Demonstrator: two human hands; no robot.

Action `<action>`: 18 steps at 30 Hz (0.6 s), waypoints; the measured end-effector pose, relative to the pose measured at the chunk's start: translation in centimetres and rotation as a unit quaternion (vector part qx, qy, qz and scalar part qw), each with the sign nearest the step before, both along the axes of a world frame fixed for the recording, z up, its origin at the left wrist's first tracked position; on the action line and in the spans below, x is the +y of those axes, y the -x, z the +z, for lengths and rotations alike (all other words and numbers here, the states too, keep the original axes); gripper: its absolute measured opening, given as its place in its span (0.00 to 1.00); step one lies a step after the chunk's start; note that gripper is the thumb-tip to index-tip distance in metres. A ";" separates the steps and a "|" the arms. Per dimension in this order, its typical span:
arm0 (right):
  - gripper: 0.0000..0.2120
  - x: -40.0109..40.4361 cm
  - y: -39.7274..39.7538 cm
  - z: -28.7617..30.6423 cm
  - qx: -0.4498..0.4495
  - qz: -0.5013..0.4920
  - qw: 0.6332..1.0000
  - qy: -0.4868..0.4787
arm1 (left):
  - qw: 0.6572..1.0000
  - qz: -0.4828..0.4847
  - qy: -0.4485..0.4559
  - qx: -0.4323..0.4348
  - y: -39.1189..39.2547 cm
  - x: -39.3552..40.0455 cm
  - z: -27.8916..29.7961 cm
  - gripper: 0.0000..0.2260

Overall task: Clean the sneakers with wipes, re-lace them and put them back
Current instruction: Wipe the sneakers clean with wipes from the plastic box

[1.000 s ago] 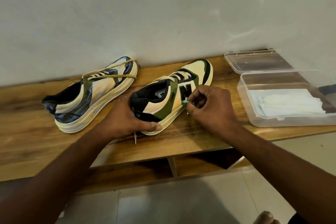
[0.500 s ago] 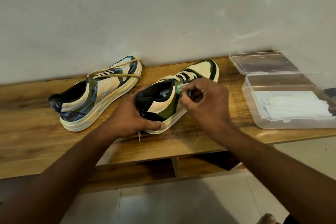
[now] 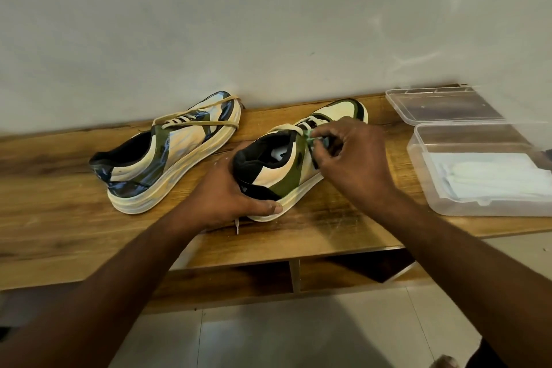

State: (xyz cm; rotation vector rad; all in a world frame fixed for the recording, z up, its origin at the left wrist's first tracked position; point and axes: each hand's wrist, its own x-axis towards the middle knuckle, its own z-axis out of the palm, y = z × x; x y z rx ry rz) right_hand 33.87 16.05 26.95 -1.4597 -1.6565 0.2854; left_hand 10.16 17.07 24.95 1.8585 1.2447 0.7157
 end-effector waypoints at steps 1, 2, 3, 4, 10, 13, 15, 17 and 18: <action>0.10 0.7 -1.0 0.0 0.000 -0.020 1.000 0.010 | 1.000 -0.001 -0.001 0.000 0.0 0.0 0.1 0.40; 0.09 1.2 -1.8 0.0 0.010 -0.037 0.999 0.020 | 1.000 -0.002 -0.003 0.001 0.0 0.0 0.1 0.40; 0.09 1.6 -2.3 0.0 0.018 -0.047 0.998 0.027 | 1.000 -0.001 -0.006 0.000 0.0 -0.1 0.1 0.40; 0.09 1.7 -2.2 -0.1 0.017 -0.051 0.998 0.031 | 1.000 0.002 -0.010 -0.001 0.0 -0.1 0.1 0.40; 0.09 -1.1 1.6 -0.5 0.013 0.029 0.999 0.000 | 1.000 0.000 -0.015 -0.006 -0.1 0.1 -0.3 0.44; 0.09 -1.0 0.9 -0.7 0.030 0.049 0.998 0.000 | 1.000 -0.001 -0.010 -0.002 0.0 0.1 -0.2 0.42; 0.10 -0.3 -0.4 -0.7 -0.015 0.033 0.999 -0.001 | 1.000 -0.002 -0.005 -0.001 0.0 0.0 -0.1 0.41; 0.10 0.8 -2.2 -0.6 -0.017 -0.017 1.000 0.016 | 1.000 -0.004 -0.005 0.004 0.0 0.0 0.1 0.40; 0.10 1.1 -2.8 -0.5 -0.001 -0.035 0.999 0.028 | 1.000 -0.004 -0.005 0.006 -0.1 0.0 0.2 0.40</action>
